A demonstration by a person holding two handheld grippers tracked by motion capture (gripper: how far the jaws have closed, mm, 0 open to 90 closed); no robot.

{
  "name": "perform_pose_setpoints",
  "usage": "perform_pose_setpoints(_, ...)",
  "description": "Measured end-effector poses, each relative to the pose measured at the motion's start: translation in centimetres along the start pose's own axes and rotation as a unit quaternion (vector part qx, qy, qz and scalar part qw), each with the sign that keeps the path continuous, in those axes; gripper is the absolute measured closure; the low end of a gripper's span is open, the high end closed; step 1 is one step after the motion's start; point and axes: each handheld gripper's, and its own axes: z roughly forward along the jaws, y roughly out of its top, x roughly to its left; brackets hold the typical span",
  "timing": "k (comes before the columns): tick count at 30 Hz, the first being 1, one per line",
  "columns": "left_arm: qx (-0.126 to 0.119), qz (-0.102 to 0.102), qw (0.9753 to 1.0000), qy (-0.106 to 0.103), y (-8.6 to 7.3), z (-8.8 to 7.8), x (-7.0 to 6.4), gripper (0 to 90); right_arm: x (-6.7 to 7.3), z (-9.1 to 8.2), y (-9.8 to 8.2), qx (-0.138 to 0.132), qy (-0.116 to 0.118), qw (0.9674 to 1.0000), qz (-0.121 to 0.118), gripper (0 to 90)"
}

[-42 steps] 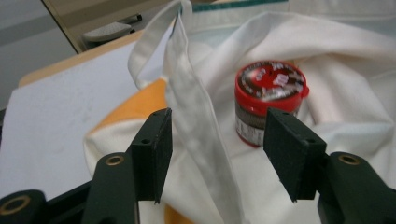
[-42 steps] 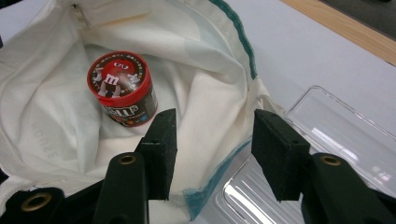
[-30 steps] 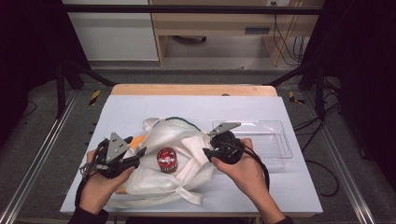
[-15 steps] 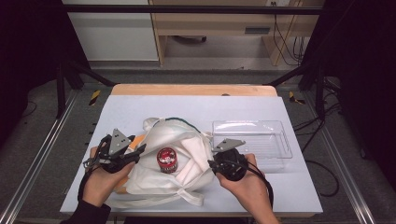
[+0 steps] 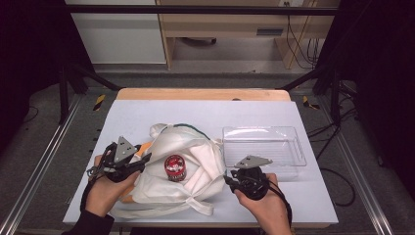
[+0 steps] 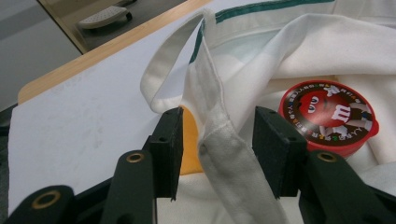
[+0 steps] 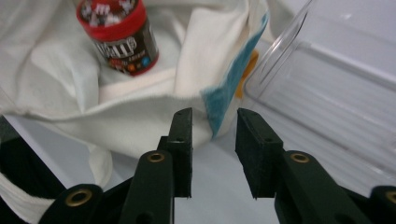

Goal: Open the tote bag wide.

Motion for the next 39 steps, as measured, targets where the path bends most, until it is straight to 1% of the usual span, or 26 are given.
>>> perform_pose_setpoints(2, -0.004, 0.002, 1.0000, -0.001, 0.3, 0.0, -0.2, 53.2, 0.1, -0.6, 0.6, -0.017, -0.003, 0.9998, 0.004, 64.4)
perform_pose_setpoints(3, -0.005, 0.005, 1.0000, 0.002, 0.5, 0.0, -0.3, 52.5, 0.1, -0.8, 1.0, -0.021, -0.004, 0.9998, 0.003, 63.6)
perform_pose_setpoints(4, -0.005, 0.007, 1.0000, 0.005, 0.6, 0.1, -0.4, 51.7, 0.1, -0.8, 1.4, -0.026, -0.006, 0.9996, -0.003, 62.5)
perform_pose_setpoints(5, -0.006, 0.004, 1.0000, 0.004, 0.7, 0.2, -0.4, 51.6, 0.2, -0.8, 1.8, -0.026, -0.008, 0.9996, 0.000, 61.6)
perform_pose_setpoints(7, 0.001, 0.008, 0.9999, 0.006, 0.7, 0.4, -0.4, 51.9, 0.2, -0.4, 2.7, -0.030, -0.012, 0.9995, 0.002, 61.9)
perform_pose_setpoints(8, 0.006, 0.008, 0.9999, 0.007, 0.6, 0.5, -0.4, 52.2, 0.2, -0.2, 3.0, -0.031, -0.016, 0.9994, -0.001, 62.0)
perform_pose_setpoints(9, 0.013, 0.007, 0.9999, 0.006, 0.4, 0.7, -0.3, 52.7, 0.2, 0.0, 3.3, -0.027, -0.021, 0.9994, 0.000, 62.4)
perform_pose_setpoints(10, 0.016, 0.005, 0.9998, 0.005, 0.3, 0.8, -0.2, 53.7, 0.0, 0.5, 3.6, -0.023, -0.024, 0.9995, 0.001, 64.8)
perform_pose_setpoints(13, 0.026, 0.005, 0.9997, 0.004, -0.3, 0.8, 0.1, 57.6, -0.2, 1.8, 3.9, 0.005, -0.031, 0.9995, -0.004, 70.0)
perform_pose_setpoints(14, 0.026, 0.005, 0.9996, 0.003, -0.4, 0.7, 0.2, 60.5, -0.3, 2.2, 3.8, 0.013, -0.029, 0.9995, -0.001, 73.4)
perform_pose_setpoints(15, 0.026, 0.001, 0.9996, 0.000, -0.6, 0.6, 0.3, 62.3, -0.2, 2.2, 3.7, 0.014, -0.028, 0.9995, -0.002, 74.8)
perform_pose_setpoints(16, 0.025, -0.001, 0.9997, 0.001, -0.8, 0.5, 0.4, 63.6, 0.0, 2.2, 3.5, 0.018, -0.028, 0.9994, -0.004, 77.5)
perform_pose_setpoints(18, 0.024, -0.005, 0.9997, 0.002, -1.0, 0.2, 0.7, 65.5, 0.5, 1.9, 3.2, 0.015, -0.023, 0.9996, -0.010, 79.9)
perform_pose_setpoints(20, 0.023, -0.007, 0.9997, 0.003, -1.2, -0.1, 0.9, 66.4, 0.9, 1.5, 2.9, 0.013, -0.025, 0.9994, -0.020, 82.1)
perform_pose_setpoints(21, 0.022, -0.010, 0.9997, 0.004, -1.3, -0.2, 0.9, 66.5, 1.1, 1.3, 2.7, 0.012, -0.027, 0.9994, -0.019, 82.6)
perform_pose_setpoints(23, 0.023, -0.010, 0.9997, 0.004, -1.4, -0.4, 1.0, 67.4, 1.7, 0.8, 2.2, 0.008, -0.028, 0.9992, -0.026, 83.3)
perform_pose_setpoints(25, 0.025, -0.010, 0.9996, 0.004, -1.6, -0.5, 1.2, 67.5, 2.1, 0.6, 1.8, 0.010, -0.027, 0.9990, -0.033, 83.4)
perform_pose_setpoints(26, 0.027, -0.011, 0.9996, 0.003, -1.7, -0.5, 1.3, 67.6, 2.2, 0.6, 1.5, 0.011, -0.026, 0.9992, -0.028, 83.4)
perform_pose_setpoints(27, 0.024, -0.015, 0.9996, 0.003, -1.7, -0.4, 1.4, 67.6, 2.0, 0.7, 1.2, 0.012, -0.029, 0.9990, -0.030, 83.3)
perform_pose_setpoints(29, 0.023, -0.018, 0.9996, 0.001, -1.9, -0.3, 1.6, 67.7, 1.7, 1.1, 0.5, 0.016, -0.028, 0.9993, -0.022, 82.9)
perform_pose_setpoints(30, 0.026, -0.016, 0.9995, -0.001, -1.9, -0.2, 1.7, 67.6, 1.5, 1.3, 0.1, 0.018, -0.027, 0.9993, -0.017, 82.5)
perform_pose_setpoints(32, 0.025, -0.022, 0.9994, -0.010, -1.9, 0.2, 1.8, 66.4, 1.1, 1.8, -0.6, 0.022, -0.025, 0.9994, -0.006, 80.3)
perform_pose_setpoints(33, 0.028, -0.023, 0.9992, -0.016, -1.9, 0.4, 1.8, 64.9, 0.9, 2.1, -0.9, 0.025, -0.024, 0.9994, -0.002, 78.7)
perform_pose_setpoints(34, 0.035, -0.020, 0.9991, -0.013, -1.9, 0.7, 1.9, 63.7, 0.8, 2.3, -1.1, 0.028, -0.020, 0.9993, 0.011, 77.7)
perform_pose_setpoints(35, 0.036, -0.020, 0.9991, -0.011, -1.9, 0.9, 1.9, 63.6, 0.5, 2.5, -1.4, 0.026, -0.017, 0.9995, 0.007, 77.3)
perform_pose_setpoints(39, 0.046, -0.022, 0.9986, -0.013, -1.8, 1.5, 2.1, 67.3, 0.1, 3.2, -2.0, 0.032, -0.006, 0.9993, 0.019, 75.3)
